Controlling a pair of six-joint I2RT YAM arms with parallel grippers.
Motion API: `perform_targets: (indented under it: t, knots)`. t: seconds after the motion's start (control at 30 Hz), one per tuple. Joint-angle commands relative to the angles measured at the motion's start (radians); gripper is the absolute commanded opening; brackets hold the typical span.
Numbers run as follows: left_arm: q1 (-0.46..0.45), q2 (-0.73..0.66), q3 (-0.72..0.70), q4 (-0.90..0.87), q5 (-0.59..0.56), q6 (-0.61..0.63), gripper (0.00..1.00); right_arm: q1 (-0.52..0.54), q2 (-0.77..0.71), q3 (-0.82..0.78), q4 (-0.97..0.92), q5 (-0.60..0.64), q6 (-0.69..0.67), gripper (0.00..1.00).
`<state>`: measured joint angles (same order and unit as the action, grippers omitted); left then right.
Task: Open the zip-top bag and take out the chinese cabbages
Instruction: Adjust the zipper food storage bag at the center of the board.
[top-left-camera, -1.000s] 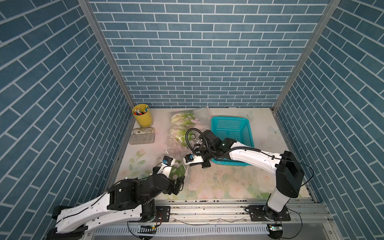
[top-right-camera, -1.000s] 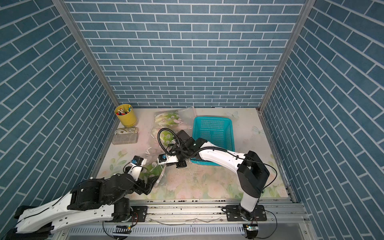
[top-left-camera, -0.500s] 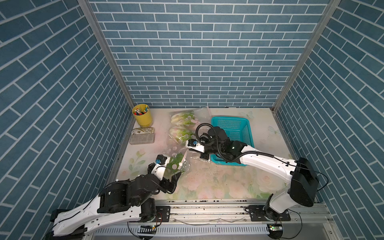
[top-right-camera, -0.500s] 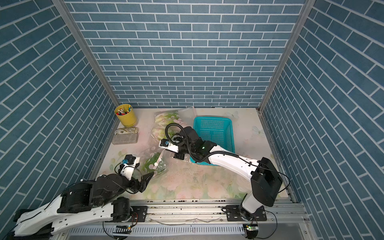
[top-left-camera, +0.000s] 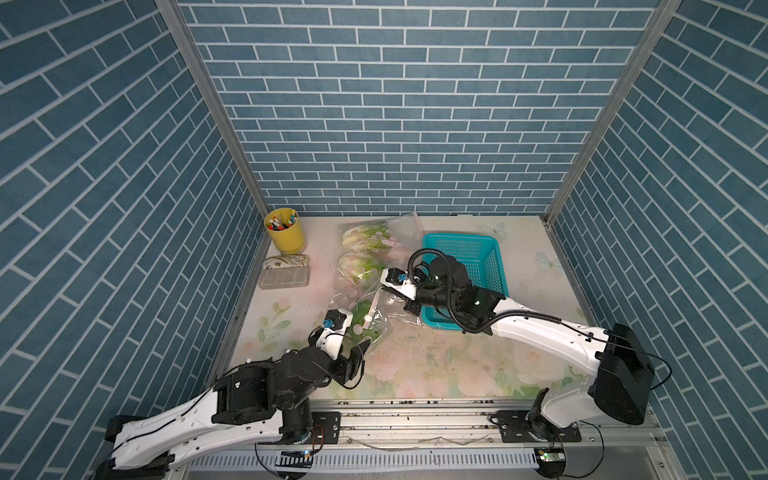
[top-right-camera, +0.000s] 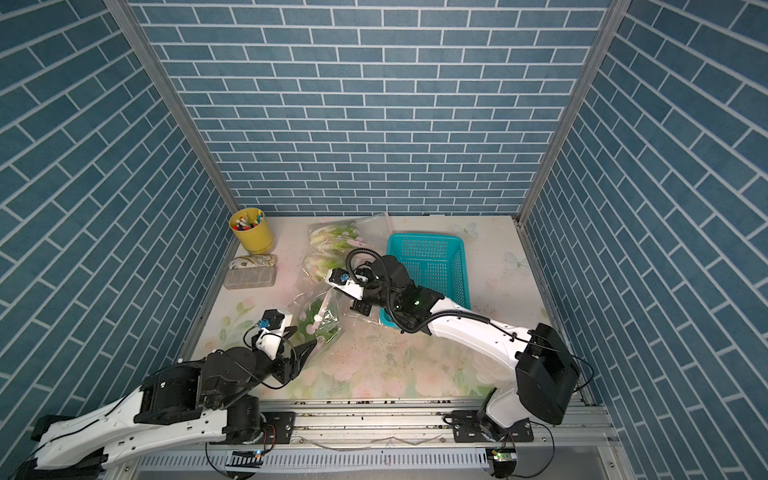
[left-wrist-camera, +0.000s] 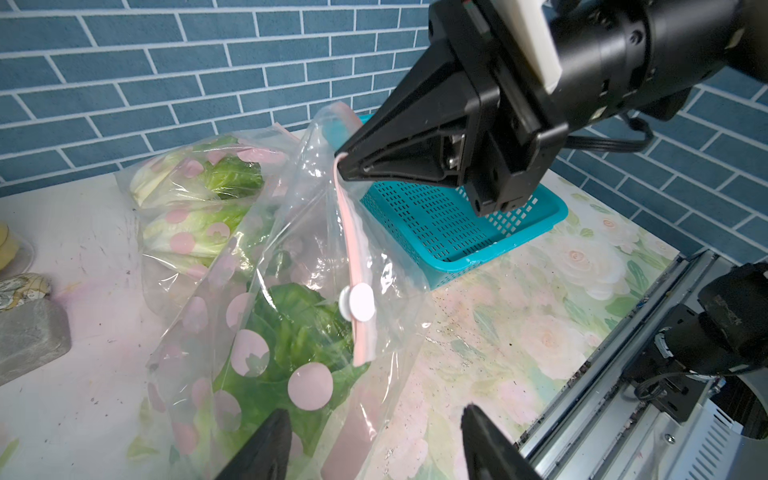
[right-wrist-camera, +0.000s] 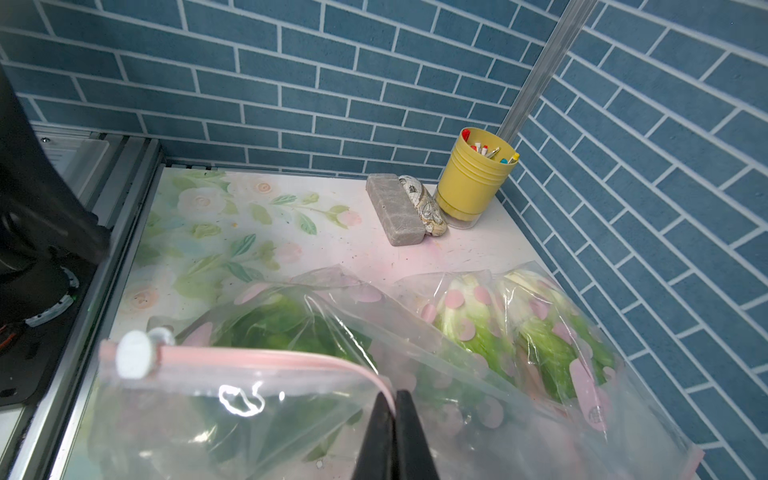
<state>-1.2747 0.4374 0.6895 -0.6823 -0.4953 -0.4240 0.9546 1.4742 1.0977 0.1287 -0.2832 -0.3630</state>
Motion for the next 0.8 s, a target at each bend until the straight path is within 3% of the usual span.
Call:
perform_targets:
  t: [0.0, 0.33, 0.5, 0.63, 0.77]
  knots:
    - [0.004, -0.012, -0.071, 0.088, 0.008, -0.047, 0.65, -0.006, -0.029, -0.008, 0.066, 0.013, 0.054, 0.0]
    - [0.005, -0.094, -0.211, 0.324, -0.06, -0.087, 0.42, -0.005, -0.023, -0.008, 0.063, -0.006, 0.045, 0.0]
    - [0.005, -0.146, -0.242, 0.384, -0.033, -0.075, 0.4, -0.005, -0.019, -0.004, 0.061, -0.019, 0.036, 0.0]
    - [0.003, -0.165, -0.257, 0.399, -0.013, -0.077, 0.28, -0.005, -0.015, 0.005, 0.055, -0.031, 0.038, 0.0]
    - [0.004, -0.164, -0.261, 0.394, -0.022, -0.089, 0.27, -0.005, -0.014, 0.009, 0.049, -0.039, 0.034, 0.0]
